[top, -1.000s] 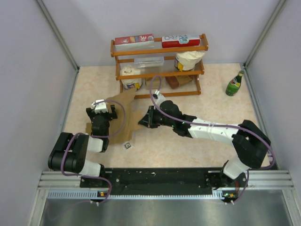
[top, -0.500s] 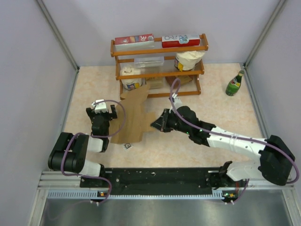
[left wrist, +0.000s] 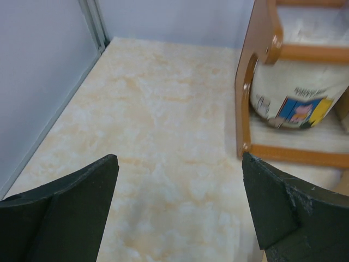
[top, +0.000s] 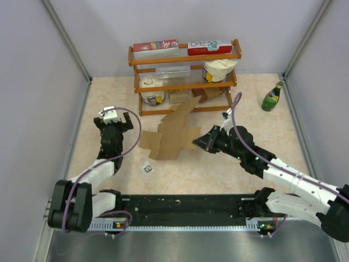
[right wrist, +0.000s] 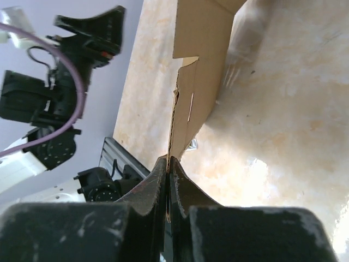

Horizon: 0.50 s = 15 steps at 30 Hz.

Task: Fold the paper box

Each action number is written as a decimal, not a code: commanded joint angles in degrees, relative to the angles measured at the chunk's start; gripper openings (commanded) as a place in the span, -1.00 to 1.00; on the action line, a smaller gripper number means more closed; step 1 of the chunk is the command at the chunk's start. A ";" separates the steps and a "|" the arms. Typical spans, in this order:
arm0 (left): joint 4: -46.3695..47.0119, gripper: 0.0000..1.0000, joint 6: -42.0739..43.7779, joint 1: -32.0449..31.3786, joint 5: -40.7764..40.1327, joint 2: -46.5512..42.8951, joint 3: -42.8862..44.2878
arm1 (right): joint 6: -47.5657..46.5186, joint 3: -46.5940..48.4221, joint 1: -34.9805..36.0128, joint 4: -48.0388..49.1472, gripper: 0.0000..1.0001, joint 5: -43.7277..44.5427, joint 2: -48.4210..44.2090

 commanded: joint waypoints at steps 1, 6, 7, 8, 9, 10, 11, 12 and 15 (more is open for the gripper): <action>-17.60 0.98 -8.62 -0.34 -0.72 -9.95 5.59 | 0.27 0.07 -1.31 -5.65 -1.00 0.06 -5.77; -33.87 0.97 -15.58 -0.34 4.97 -17.17 11.04 | -0.78 0.16 -1.57 -13.64 -1.00 -1.08 -9.55; -35.90 0.97 -16.29 -0.34 6.99 -17.87 12.01 | -1.31 0.51 -1.66 -15.75 -1.00 -1.35 -9.99; -37.84 0.97 -17.16 -0.34 8.92 -18.40 13.06 | -2.10 0.95 -1.92 -18.64 -1.00 -1.61 -10.61; -39.25 0.97 -17.87 -0.34 10.60 -18.84 13.86 | -2.89 1.65 -2.18 -21.46 -1.00 -1.88 -11.05; -40.83 0.98 -18.57 -0.34 12.35 -19.20 14.47 | -4.03 2.44 -2.36 -24.79 -1.00 -1.79 -11.49; -42.06 0.98 -19.27 -0.34 13.85 -19.55 15.09 | -4.99 3.40 -2.53 -28.22 -1.00 -1.53 -11.93; -42.77 0.98 -19.19 -0.34 15.69 -19.90 15.44 | -6.05 4.46 -2.62 -31.04 -1.00 -1.27 -12.28; -45.58 0.98 -18.93 -0.34 20.00 -20.52 17.11 | -8.51 7.80 -2.62 -39.82 -1.00 0.22 -13.16</action>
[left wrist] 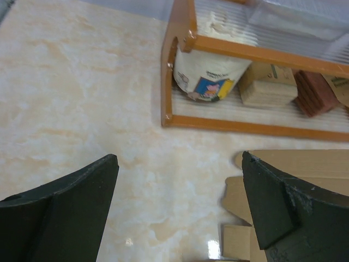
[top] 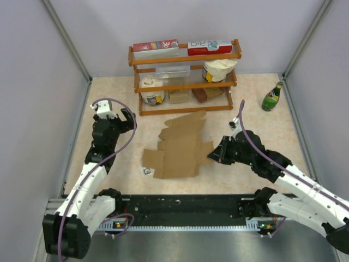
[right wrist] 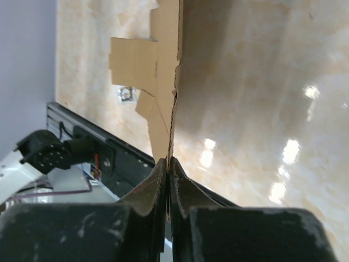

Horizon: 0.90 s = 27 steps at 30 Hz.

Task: Fold the paper box

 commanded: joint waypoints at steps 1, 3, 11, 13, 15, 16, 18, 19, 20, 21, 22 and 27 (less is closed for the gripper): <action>-8.12 0.98 -1.95 -0.29 8.91 -1.59 3.98 | -5.15 7.89 -0.46 -16.06 -1.00 2.21 -2.21; -9.53 0.98 -1.68 -0.29 9.71 -1.41 5.21 | -6.12 10.88 -0.55 -22.13 -1.00 4.59 -3.00; -8.50 0.97 -1.77 -0.29 15.85 -1.59 5.83 | -11.38 19.76 -0.46 -33.65 -1.00 14.80 -1.34; -6.74 0.97 -2.21 -0.29 18.75 -1.94 5.39 | -14.89 22.74 -0.46 -36.20 -1.00 14.18 1.55; -6.20 0.97 -3.43 -0.29 19.81 -1.77 5.30 | -19.28 25.73 -0.46 -38.32 -1.00 12.61 4.19; -6.90 0.97 -4.05 -0.21 19.12 -1.50 5.65 | -21.39 26.70 -0.46 -39.11 -1.00 11.99 5.51; -8.92 0.98 -5.37 -0.21 15.18 -1.33 5.92 | -24.56 28.64 -0.46 -40.34 -1.00 11.28 7.53; -8.66 0.98 -5.55 -0.12 14.81 -1.59 5.48 | -25.80 29.60 -0.46 -40.87 -1.00 11.11 8.24; -7.79 0.97 -5.55 -0.20 15.50 -1.76 5.04 | -27.03 30.05 -0.46 -41.22 -1.00 10.76 8.94; -6.56 0.97 -5.64 -0.12 16.55 -1.77 4.69 | -28.61 30.66 -0.55 -41.40 -1.00 10.06 9.82; -5.94 0.97 -5.72 -0.12 17.61 -1.50 4.77 | -29.84 31.19 -0.46 -41.66 -1.00 9.18 10.70; -3.40 0.97 -6.52 -0.12 19.91 0.61 6.62 | -33.63 35.14 -0.37 -46.58 -1.00 11.44 16.32</action>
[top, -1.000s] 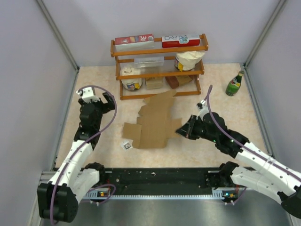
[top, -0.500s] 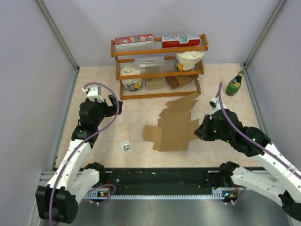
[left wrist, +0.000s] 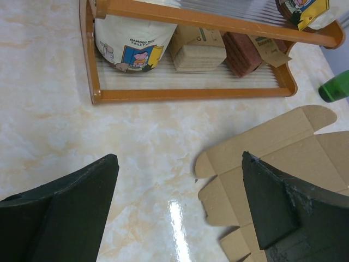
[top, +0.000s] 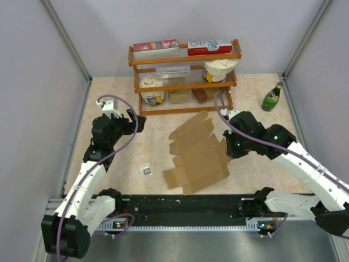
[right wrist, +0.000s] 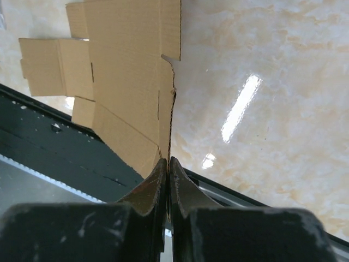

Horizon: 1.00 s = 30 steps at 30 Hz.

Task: Fold the paper box

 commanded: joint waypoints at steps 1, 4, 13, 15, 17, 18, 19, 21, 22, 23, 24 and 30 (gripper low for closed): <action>6.53 0.97 -1.27 0.08 2.55 0.96 2.58 | -6.29 5.86 -0.37 -5.66 -1.00 2.82 3.96; 8.47 0.98 -0.57 0.08 4.39 2.27 3.36 | -8.39 6.92 -0.37 -6.82 -1.00 6.34 5.90; 12.86 0.89 3.48 0.08 28.01 12.81 14.17 | -18.50 8.41 -0.46 -3.93 -1.00 8.98 10.65; 16.63 0.87 1.82 -0.01 34.86 15.01 15.58 | -21.05 8.50 -0.37 -1.47 -1.00 7.93 10.91; 20.84 0.81 -0.64 -0.27 40.23 17.91 17.16 | -23.95 9.46 -0.37 -0.06 -1.00 6.18 11.96; 22.43 0.77 -1.44 -0.62 42.69 19.57 18.21 | -24.83 10.34 -0.46 0.04 -1.00 5.30 12.66; 23.58 0.75 -2.06 -1.06 44.72 20.98 19.35 | -25.79 10.96 -0.46 0.04 -1.00 4.59 13.63; 22.55 0.68 -0.41 -2.55 48.24 24.50 22.86 | -26.76 11.66 -0.46 0.13 -1.00 4.59 14.51; 20.71 0.66 1.70 -3.51 49.65 25.73 24.53 | -27.38 11.93 -0.37 0.21 -1.00 4.41 14.86; 17.39 0.65 5.02 -4.83 50.36 27.14 26.81 | -27.91 12.02 -0.46 0.21 -1.00 4.15 15.21; 13.61 0.65 8.80 -6.32 50.71 28.19 28.92 | -28.43 12.11 -0.29 0.21 -1.00 3.89 15.30; -6.28 0.67 32.28 -13.36 49.48 33.65 38.87 | -30.90 13.07 -0.46 1.09 -1.00 -1.73 13.20</action>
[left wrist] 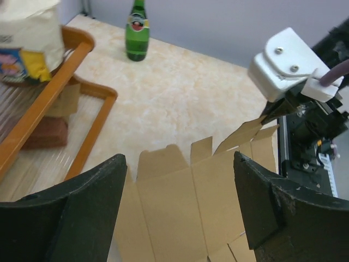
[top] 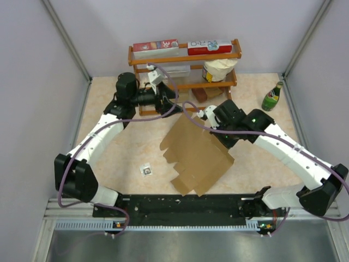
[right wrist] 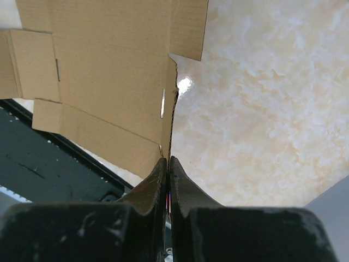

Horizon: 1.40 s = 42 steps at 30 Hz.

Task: Fold the paper box

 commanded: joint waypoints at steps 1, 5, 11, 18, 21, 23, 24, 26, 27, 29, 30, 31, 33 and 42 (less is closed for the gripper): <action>-11.14 0.68 18.24 -3.27 4.83 2.31 5.63 | -3.53 3.74 -0.33 2.58 -1.00 -4.91 -2.54; -8.78 0.69 21.15 -3.45 9.31 4.42 5.89 | -4.68 4.27 -0.33 3.72 -1.00 -7.37 -4.91; -7.45 0.70 21.59 -6.78 13.27 8.90 10.37 | -6.44 3.48 -0.33 4.60 -1.00 -9.57 -8.08; -7.80 0.69 21.86 -11.00 15.73 11.54 12.05 | -6.44 3.13 -0.42 4.95 -1.00 -10.19 -10.10; -10.08 0.69 22.65 -12.49 16.35 12.51 13.62 | -6.70 2.69 -0.33 4.95 -1.00 -10.28 -10.72; -13.41 0.69 24.57 -13.38 16.61 13.30 15.12 | -6.79 2.51 -0.33 5.13 -1.00 -10.28 -10.98; -15.17 0.68 25.54 -13.81 16.88 13.65 15.82 | -6.79 2.34 -0.42 5.22 -1.00 -10.28 -10.81; -17.29 0.68 26.34 -14.52 17.58 14.18 16.70 | -6.88 2.25 -0.33 5.22 -1.00 -10.28 -10.98; -17.56 0.68 26.43 -14.78 17.93 14.35 16.79 | -6.88 2.16 -0.33 5.30 -1.00 -10.28 -11.07; -18.08 0.66 26.43 -15.40 18.46 14.35 16.71 | -6.97 2.07 -0.42 5.30 -1.00 -10.10 -11.24; -18.43 0.65 26.43 -15.75 18.72 14.53 16.79 | -6.97 2.07 -0.33 5.39 -1.00 -10.01 -11.16; -18.70 0.63 26.34 -15.93 19.07 14.62 16.79 | -7.05 1.98 -0.33 5.48 -1.00 -9.92 -11.33; -19.05 0.59 26.52 -16.63 18.73 14.71 16.71 | -7.05 1.81 -0.42 5.74 -1.00 -9.92 -11.59; -19.49 0.39 25.73 -20.85 17.32 17.17 18.72 | -6.61 1.19 -0.24 6.62 -1.00 -10.28 -11.60</action>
